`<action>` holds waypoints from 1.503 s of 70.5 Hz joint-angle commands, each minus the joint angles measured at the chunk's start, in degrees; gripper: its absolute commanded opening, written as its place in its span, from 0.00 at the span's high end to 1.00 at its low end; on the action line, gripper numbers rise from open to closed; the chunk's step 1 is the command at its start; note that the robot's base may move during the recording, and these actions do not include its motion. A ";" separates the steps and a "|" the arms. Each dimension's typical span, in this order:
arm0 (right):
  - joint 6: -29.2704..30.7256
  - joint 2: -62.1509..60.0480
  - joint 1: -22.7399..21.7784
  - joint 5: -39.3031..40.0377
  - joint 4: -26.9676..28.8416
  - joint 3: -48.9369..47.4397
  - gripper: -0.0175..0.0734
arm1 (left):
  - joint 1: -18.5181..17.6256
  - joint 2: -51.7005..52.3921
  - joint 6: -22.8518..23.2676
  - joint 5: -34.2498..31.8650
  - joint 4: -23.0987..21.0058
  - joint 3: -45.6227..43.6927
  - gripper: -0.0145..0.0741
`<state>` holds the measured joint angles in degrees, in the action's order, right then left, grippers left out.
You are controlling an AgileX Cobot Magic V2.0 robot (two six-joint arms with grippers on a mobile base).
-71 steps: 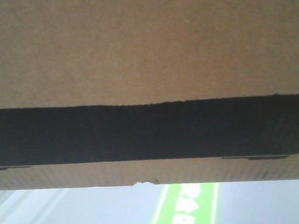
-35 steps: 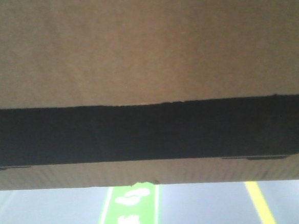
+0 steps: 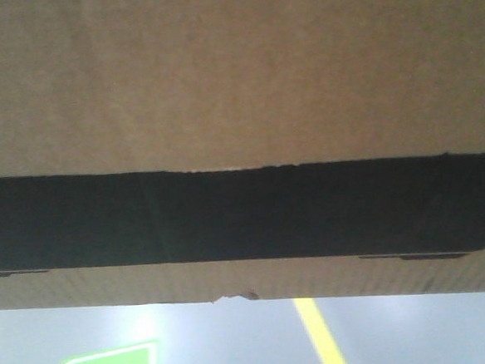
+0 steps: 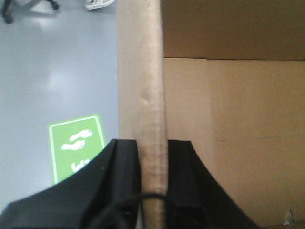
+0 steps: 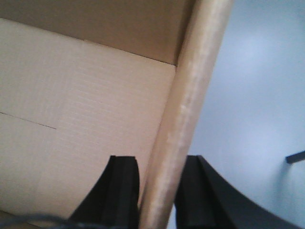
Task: Grab box from left shelf to table start
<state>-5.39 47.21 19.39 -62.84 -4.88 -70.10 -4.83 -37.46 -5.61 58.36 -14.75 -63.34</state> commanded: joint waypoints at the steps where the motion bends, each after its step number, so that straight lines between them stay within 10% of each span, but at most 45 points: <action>1: 2.71 -0.11 0.49 9.72 4.88 -1.68 0.73 | -1.08 0.16 -0.02 -5.91 -15.18 -2.57 0.95; 106: 2.71 -0.16 0.49 9.66 4.88 -1.68 0.73 | -1.08 0.16 -0.02 -5.91 -15.18 -2.57 0.95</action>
<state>-5.39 47.21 19.39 -62.84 -4.88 -70.10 -4.83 -37.46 -5.61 58.36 -14.75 -63.34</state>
